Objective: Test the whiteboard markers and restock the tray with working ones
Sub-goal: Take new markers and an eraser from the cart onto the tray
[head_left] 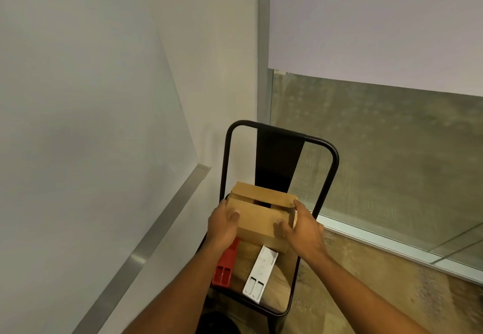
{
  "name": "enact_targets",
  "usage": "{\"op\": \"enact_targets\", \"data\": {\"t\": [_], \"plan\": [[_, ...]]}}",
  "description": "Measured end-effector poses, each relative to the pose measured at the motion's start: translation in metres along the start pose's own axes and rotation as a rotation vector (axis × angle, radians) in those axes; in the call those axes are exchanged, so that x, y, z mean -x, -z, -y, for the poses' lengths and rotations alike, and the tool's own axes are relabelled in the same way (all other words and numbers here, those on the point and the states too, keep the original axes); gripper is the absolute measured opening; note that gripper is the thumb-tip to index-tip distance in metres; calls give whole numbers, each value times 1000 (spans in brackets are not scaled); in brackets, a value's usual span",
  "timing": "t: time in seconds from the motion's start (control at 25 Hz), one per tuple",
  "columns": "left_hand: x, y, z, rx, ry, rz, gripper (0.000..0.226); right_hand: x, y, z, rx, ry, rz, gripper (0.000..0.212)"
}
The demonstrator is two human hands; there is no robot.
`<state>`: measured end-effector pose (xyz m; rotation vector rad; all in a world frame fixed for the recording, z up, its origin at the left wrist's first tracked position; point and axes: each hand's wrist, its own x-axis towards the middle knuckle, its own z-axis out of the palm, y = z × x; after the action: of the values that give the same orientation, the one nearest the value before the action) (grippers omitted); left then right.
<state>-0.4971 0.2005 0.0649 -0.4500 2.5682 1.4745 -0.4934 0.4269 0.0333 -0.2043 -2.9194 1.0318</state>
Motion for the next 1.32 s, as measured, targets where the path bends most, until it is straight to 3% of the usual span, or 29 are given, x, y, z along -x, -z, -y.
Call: {"op": "enact_targets", "data": {"t": [0.2, 0.32, 0.44, 0.52, 0.64, 0.72, 0.76, 0.84, 1.04, 1.12, 1.2, 1.32], "plan": [[1, 3, 2, 128, 97, -74, 56, 16, 3, 8, -258, -9, 24, 58], [-7, 9, 3, 93, 99, -30, 55, 19, 7, 11, -150, 17, -4, 57], [-11, 10, 3, 56, 61, 13, 42, 8, 13, 10, -170, -101, 65, 58], [-12, 11, 3, 176, 101, -6, 41, 7, 15, 10, -319, -125, 92, 54], [-14, 14, 3, 385, 202, -45, 34, 12, 16, 6, -464, -110, 0, 41], [-16, 15, 5, 398, 194, -47, 45, 18, 18, 3, -469, -37, -27, 25], [-16, 15, 6, 350, 168, -46, 49, 22, 18, 3, -430, 14, -15, 15], [-16, 16, 5, 187, 100, -48, 36, 31, 18, 3, -301, 122, 19, 3], [-21, 9, -4, -294, -2, 21, 25, 44, 5, -6, -59, 337, 177, 46], [-22, -1, -7, -449, -51, 62, 18, 38, 1, -4, 15, 366, 263, 40], [-21, -15, -8, -572, -96, 65, 34, 25, 0, 6, 142, 376, 323, 25], [-19, -38, -5, -629, -130, 2, 76, 6, -5, 27, 377, 376, 399, 39]]}}
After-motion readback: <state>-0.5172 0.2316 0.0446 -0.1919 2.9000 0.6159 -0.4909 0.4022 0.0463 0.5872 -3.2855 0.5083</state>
